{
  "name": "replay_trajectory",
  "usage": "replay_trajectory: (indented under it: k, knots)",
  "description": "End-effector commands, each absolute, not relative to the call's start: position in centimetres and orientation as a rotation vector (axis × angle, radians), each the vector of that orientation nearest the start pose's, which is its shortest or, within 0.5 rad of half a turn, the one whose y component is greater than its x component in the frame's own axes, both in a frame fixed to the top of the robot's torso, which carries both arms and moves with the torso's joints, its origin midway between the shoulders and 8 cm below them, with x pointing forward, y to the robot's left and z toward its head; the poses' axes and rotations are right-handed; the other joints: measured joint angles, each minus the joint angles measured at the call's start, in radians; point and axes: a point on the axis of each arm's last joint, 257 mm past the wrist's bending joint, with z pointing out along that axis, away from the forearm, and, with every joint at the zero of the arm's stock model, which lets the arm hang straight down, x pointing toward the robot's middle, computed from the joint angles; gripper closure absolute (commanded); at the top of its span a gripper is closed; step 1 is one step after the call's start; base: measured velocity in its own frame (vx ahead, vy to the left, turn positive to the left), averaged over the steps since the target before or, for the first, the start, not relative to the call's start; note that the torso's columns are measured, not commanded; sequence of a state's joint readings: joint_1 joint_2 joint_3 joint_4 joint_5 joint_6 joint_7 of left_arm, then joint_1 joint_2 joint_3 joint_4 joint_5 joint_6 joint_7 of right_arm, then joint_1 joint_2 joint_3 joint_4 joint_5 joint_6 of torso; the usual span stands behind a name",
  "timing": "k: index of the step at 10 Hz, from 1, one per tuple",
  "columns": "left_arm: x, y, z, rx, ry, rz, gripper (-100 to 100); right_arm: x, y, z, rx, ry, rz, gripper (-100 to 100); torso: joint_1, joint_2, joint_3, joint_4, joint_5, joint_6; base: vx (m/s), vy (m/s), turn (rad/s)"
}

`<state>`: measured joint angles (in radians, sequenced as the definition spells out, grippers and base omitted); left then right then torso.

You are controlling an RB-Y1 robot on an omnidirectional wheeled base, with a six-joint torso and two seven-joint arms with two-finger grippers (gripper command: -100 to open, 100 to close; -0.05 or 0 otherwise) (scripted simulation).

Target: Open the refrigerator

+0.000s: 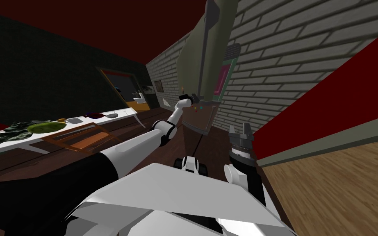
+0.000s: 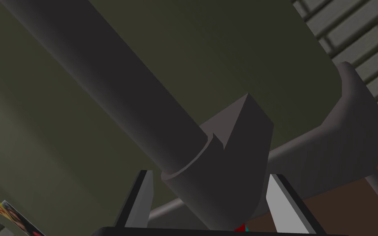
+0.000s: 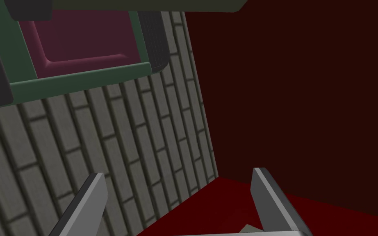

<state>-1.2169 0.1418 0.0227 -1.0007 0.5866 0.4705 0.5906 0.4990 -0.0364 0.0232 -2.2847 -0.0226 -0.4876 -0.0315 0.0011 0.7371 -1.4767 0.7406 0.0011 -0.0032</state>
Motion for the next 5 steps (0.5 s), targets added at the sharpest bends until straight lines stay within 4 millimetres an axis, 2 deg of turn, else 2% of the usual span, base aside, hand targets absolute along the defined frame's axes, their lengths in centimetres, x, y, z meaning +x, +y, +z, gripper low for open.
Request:
replay_trajectory:
  k: [1,2,3,4,5]
  knots:
    - [69.7,-2.5,14.8,-1.594,1.182,-2.234,100,34.6,-27.1,2.4,0.668,0.626,1.369,0,0.002,0.000,0.000,0.000,0.000,0.001,-0.082,0.364,-0.075]
    - [69.7,-2.5,14.8,-1.594,1.182,-2.234,100,34.6,-27.1,2.4,0.667,0.626,1.369,0,0.004,0.003,0.002,-0.001,0.000,0.002,-0.055,0.330,-0.061]
    - [69.1,-3.8,14.9,-1.587,1.211,-2.248,100,34.6,-27.1,2.4,0.668,0.626,1.369,0,0.002,0.001,0.001,0.000,0.000,0.001,-0.084,0.380,-0.054]
    - [69.4,-3.3,14.4,-1.602,1.204,-2.237,100,34.6,-27.1,2.4,0.667,0.626,1.369,0,0.004,0.002,0.001,0.000,0.000,0.001,-0.057,0.191,-0.045]
    - [68.7,-4.7,14.1,-1.600,1.240,-2.250,100,34.6,-27.1,2.4,0.668,0.625,1.370,0,-0.007,-0.001,-0.001,0.000,-0.002,0.001,0.009,0.256,-0.036]
